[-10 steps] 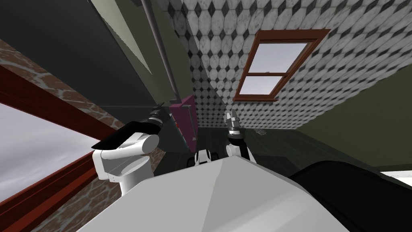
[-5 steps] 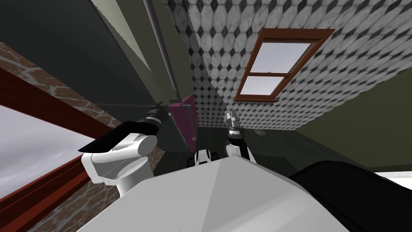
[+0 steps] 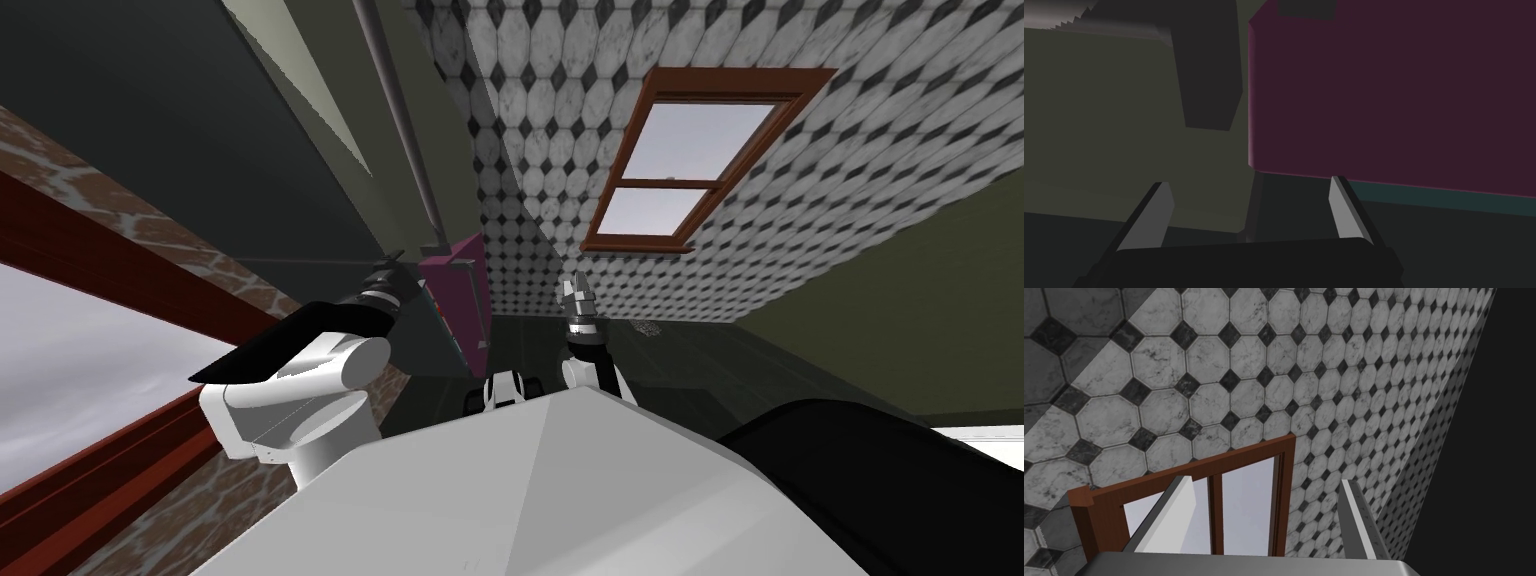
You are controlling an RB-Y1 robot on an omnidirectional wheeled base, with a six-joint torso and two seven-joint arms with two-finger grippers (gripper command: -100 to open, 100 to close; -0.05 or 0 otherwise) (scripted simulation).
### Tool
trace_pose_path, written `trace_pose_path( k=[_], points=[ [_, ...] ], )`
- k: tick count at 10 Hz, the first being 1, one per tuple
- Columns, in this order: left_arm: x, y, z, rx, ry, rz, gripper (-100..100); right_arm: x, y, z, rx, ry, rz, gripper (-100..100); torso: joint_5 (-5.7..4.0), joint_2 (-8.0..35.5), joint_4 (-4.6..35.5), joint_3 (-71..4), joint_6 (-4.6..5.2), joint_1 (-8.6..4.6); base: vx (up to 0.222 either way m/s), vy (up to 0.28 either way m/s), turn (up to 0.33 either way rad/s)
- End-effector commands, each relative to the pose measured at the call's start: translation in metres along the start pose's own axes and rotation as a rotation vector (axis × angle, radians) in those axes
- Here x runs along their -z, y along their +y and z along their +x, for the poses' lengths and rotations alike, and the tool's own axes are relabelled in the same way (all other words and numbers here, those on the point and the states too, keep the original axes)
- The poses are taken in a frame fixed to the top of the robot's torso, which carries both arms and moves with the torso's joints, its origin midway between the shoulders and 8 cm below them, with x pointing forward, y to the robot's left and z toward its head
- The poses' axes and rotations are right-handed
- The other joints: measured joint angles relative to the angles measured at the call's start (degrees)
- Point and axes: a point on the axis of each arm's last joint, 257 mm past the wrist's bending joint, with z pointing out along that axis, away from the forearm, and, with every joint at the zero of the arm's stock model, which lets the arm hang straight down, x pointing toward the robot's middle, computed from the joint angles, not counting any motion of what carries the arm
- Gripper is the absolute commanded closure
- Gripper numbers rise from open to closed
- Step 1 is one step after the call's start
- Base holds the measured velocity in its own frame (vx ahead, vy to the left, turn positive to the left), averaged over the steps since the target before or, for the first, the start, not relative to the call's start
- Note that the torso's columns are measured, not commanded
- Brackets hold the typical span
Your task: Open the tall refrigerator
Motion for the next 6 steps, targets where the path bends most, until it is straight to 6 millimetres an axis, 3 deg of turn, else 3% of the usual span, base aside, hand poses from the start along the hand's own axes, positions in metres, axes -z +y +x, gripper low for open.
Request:
trace_pose_path(
  k=[1, 3, 4, 6],
  points=[
    [0.007, -0.032, 0.007, -0.002, 0.017, 0.078, -100, 0.0, 0.0, 0.0, 0.0, 0.0, 0.0, 0, -0.04, 0.0, 0.0, 0.0, 0.02, -0.09, 0.021, -0.005, -0.022],
    [0.007, -0.032, 0.007, -0.002, 0.017, 0.078, -100, 0.0, 0.0, 0.0, 0.0, 0.0, 0.0, 0, 0.05, 0.1, 0.0, 0.0, -0.05, 0.13, -0.003, 0.0, 0.001],
    [0.006, -0.01, 0.004, -0.002, 0.004, 0.021, -100, 0.0, 0.0, 0.0, 0.0, 0.0, 0.0, 0, 0.08, 0.1, -0.1, 0.1, -0.11, 0.14, -0.027, 0.008, 0.033],
    [0.007, -0.006, 0.0, 0.005, -0.004, 0.001, -100, 0.0, 0.0, 0.0, 0.0, 0.0, 0.0, 0, 0.38, 0.1, -0.3, 0.2, -0.39, 0.59, 0.036, 0.024, 0.061]
  ],
)
